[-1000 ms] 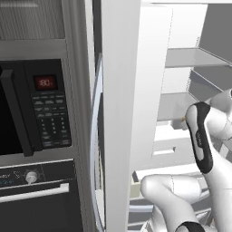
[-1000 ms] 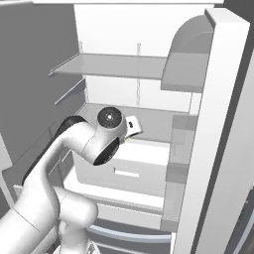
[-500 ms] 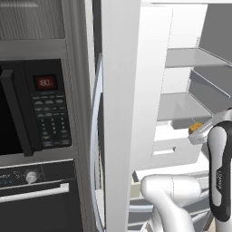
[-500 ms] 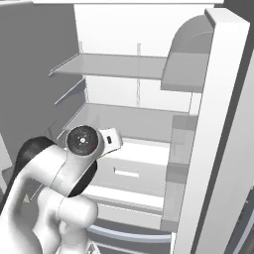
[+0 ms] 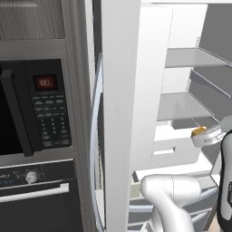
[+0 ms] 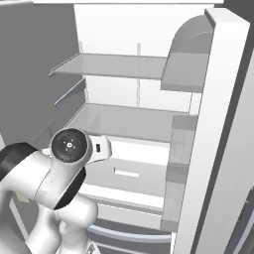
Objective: Take the cakes from the fridge and place them on the empty tray on the dining counter.
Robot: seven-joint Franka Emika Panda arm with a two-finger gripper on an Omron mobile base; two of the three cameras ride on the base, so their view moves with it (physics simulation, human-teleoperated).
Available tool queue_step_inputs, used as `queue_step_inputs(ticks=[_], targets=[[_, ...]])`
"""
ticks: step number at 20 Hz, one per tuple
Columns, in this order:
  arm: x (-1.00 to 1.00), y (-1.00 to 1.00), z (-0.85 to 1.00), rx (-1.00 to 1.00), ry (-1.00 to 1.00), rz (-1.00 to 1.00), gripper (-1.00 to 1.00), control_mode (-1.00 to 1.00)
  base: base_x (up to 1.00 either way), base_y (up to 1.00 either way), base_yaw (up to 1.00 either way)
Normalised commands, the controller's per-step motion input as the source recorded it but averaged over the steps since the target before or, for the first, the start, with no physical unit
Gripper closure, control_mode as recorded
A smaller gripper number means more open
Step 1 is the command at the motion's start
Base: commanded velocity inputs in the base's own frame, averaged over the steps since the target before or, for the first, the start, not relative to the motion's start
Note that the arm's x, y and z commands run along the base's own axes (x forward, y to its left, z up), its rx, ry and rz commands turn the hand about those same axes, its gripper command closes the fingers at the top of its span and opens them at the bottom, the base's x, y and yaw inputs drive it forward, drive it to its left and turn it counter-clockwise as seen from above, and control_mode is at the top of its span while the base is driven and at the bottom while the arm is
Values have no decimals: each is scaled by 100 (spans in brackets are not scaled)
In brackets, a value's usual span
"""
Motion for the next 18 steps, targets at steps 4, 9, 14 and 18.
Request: queue_step_inputs(ticks=[4,9,14,18], targets=[[7,25,-15,1,0,-7,100,-100,0,0,0],[10,10,-4,0,-1,-3,100,-100,0,0,0],[0,0,0,0,0,0,100,100,-2,-5,0],[0,0,0,0,0,0,100,100,-41,-69,-2]])
